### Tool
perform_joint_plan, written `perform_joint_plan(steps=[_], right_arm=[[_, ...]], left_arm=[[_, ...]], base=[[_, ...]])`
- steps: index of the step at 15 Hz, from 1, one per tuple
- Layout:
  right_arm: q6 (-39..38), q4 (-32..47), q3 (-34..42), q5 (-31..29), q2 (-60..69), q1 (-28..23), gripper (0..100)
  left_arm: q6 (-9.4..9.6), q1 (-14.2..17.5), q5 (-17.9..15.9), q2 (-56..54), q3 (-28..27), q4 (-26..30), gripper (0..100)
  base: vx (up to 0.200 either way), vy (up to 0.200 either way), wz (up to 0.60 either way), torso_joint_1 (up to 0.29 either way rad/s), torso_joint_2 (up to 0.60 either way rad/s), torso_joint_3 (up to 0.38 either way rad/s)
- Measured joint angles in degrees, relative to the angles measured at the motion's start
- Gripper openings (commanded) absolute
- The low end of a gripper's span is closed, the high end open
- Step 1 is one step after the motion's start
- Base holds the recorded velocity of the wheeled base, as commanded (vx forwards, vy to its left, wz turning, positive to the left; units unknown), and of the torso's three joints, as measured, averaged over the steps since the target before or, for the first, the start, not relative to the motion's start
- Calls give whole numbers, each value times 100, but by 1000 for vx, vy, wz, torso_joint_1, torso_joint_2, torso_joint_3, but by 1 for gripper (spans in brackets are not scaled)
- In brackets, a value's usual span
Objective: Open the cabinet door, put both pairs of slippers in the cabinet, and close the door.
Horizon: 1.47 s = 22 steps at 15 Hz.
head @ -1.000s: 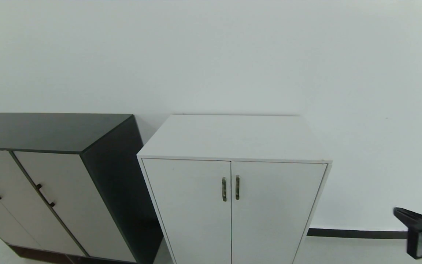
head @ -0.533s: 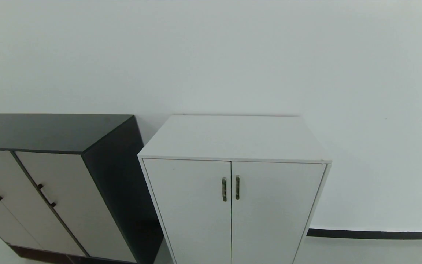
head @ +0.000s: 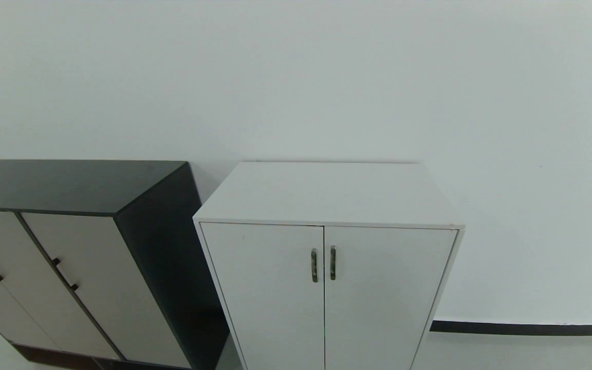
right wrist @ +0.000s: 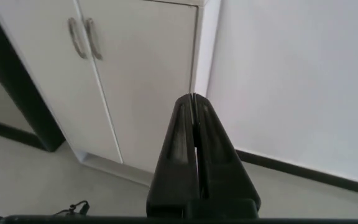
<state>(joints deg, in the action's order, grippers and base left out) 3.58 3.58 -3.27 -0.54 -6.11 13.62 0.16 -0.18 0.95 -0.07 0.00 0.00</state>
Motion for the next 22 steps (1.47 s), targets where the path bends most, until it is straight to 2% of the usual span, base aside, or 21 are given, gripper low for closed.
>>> perform_joint_plan(steps=[5, 8, 12, 14, 22], right_arm=[[-121, -349, 274, 119, 101, 11, 0], [-213, -347, 305, -167, 105, -91, 0], [-213, -347, 306, -187, 236, -1098, 0], [-233, -343, 306, -187, 446, -1315, 0], [-385, -347, 316, -184, 601, -1380, 0]], left_arm=[[-16, 0, 9, 0, 0, 0, 0], [-23, 0, 6, 0, 0, 0, 0], [-23, 0, 9, 0, 0, 0, 0], [-32, 0, 9, 0, 0, 0, 0], [-6, 0, -11, 0, 0, 0, 0]], base=[[0, 0, 0, 0, 0, 0], [0, 0, 0, 0, 0, 0], [0, 0, 0, 0, 0, 0], [0, 0, 0, 0, 0, 0], [0, 0, 0, 0, 0, 0]])
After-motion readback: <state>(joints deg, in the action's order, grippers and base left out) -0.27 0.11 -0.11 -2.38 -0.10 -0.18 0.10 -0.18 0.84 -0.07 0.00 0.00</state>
